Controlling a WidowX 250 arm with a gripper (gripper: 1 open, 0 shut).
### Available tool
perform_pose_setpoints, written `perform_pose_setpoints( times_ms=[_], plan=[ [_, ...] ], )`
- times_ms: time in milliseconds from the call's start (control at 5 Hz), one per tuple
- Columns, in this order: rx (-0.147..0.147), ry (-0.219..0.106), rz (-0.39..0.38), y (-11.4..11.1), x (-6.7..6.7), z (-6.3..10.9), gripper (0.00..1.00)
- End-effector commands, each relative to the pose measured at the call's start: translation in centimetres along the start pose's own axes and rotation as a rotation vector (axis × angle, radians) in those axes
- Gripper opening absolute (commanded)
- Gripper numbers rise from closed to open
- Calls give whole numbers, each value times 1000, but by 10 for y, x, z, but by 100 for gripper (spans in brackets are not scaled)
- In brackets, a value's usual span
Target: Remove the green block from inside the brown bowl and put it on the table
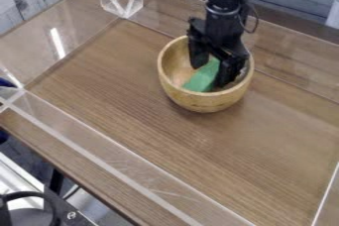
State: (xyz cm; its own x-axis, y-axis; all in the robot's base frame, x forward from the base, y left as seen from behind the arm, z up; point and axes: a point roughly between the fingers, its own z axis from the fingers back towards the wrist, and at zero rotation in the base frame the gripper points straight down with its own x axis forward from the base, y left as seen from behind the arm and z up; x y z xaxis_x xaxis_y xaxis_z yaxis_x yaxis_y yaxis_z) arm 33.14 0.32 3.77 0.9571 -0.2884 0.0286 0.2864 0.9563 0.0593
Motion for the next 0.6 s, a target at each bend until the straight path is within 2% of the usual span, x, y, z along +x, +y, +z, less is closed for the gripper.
perform_pose_setpoints(
  times_ms=[0, 200, 400],
  plan=[
    [20, -56, -17, 4, 4, 0, 0],
    [40, -108, -21, 8, -5, 1, 0],
    [55, -96, -20, 17, -16, 4, 0]
  ],
)
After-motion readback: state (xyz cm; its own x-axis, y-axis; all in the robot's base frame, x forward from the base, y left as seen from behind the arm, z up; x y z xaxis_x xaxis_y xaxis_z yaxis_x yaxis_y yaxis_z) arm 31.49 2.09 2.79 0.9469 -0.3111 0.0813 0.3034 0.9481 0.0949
